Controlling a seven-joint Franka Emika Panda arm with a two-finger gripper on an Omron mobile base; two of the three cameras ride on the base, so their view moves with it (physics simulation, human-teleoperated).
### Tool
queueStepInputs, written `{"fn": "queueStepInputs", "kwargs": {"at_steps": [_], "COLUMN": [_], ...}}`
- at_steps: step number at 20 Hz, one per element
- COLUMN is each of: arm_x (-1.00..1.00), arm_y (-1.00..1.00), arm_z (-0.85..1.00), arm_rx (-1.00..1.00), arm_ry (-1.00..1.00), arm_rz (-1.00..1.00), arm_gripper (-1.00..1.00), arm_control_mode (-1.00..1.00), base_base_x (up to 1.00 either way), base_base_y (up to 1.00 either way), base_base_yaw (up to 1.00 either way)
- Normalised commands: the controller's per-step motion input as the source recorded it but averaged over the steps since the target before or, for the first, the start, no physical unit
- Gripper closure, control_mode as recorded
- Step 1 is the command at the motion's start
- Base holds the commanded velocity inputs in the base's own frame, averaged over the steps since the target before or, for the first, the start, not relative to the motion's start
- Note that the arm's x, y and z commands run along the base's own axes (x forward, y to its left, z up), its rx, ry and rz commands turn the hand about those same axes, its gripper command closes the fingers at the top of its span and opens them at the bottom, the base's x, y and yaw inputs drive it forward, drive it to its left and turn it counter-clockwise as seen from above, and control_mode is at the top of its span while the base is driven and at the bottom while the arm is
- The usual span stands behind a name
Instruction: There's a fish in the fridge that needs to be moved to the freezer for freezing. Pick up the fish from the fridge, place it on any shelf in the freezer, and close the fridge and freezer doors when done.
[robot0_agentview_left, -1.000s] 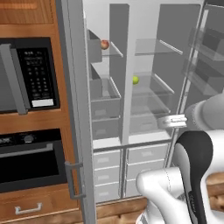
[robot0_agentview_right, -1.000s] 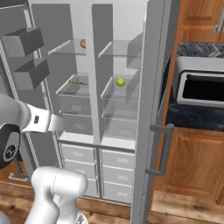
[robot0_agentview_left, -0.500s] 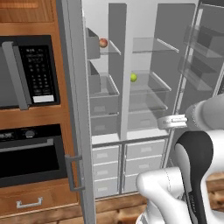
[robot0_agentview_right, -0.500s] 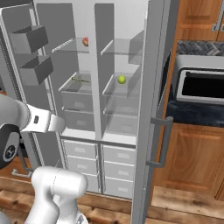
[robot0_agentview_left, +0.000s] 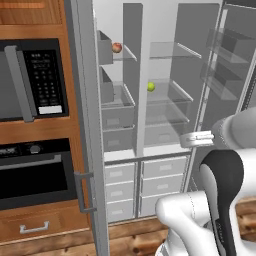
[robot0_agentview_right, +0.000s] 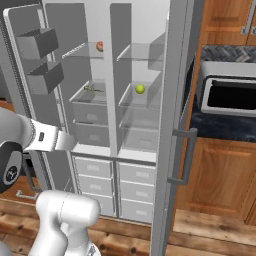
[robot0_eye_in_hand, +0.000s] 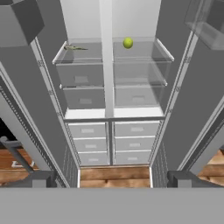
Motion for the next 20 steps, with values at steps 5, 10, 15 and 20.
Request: {"fn": "queueStepInputs", "kwargs": {"at_steps": [5, 10, 15, 20], "arm_x": [-0.13, -0.31, -0.19, -0.01], "arm_y": [-0.17, -0.89, -0.69, -0.59], "arm_z": [0.0, 0.0, -0.04, -0.28], "arm_rx": [0.0, 0.0, 0.0, 0.01], "arm_ry": [-0.02, -0.1, -0.17, -0.38], "arm_rz": [0.0, 0.07, 0.1, 0.1], "arm_gripper": [-1.0, -1.0, -1.0, -1.0], "arm_control_mode": [-1.0, -1.0, -1.0, -1.0], "base_base_x": [0.0, 0.0, 0.0, 0.0], "base_base_y": [0.0, 0.0, 0.0, 0.0], "base_base_yaw": [0.0, 0.0, 0.0, 0.0]}}
